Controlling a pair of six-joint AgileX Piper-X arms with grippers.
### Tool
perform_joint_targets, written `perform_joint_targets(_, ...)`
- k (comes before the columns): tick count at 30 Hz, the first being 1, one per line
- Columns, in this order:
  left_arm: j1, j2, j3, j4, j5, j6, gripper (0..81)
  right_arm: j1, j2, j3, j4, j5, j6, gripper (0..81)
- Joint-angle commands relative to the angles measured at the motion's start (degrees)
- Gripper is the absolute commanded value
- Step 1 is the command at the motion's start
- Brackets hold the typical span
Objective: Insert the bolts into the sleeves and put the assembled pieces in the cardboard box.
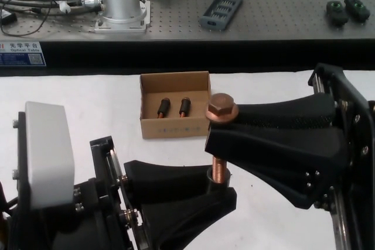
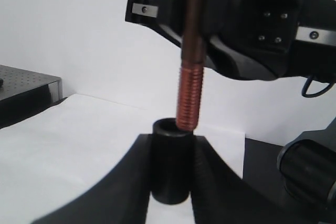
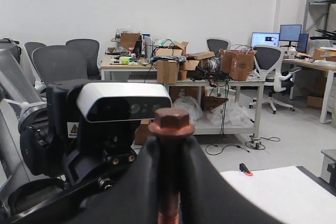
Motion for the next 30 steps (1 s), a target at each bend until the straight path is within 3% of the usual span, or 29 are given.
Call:
perform_joint_targets(1, 0.0, -0.2, -0.5, -3.5, 3.5, -0.2, 0.6, 0.0, 0.0, -0.2, 0.9, 0.2, -1.4, 3.7)
perform_joint_targets(21, 0.0, -0.2, -0.5, -8.2, 4.0, -0.2, 0.6, 0.0, 0.1, -0.2, 2.3, 2.6, -2.6, 3.7)
perform_joint_targets(24, 0.0, -0.2, -0.5, -8.2, 3.7, -0.2, 0.6, 0.0, 0.1, -0.2, 5.2, 2.0, -2.6, 0.8)
perform_joint_targets(27, 0.0, -0.2, -0.5, -8.2, 3.4, -0.2, 0.6, 0.0, 0.1, -0.2, 8.8, -0.2, -2.6, 14.0)
perform_joint_targets(30, 0.0, -0.2, -0.5, -8.2, 3.1, -0.2, 0.6, 0.0, 0.1, -0.2, 10.1, 0.2, -2.3, 35.8)
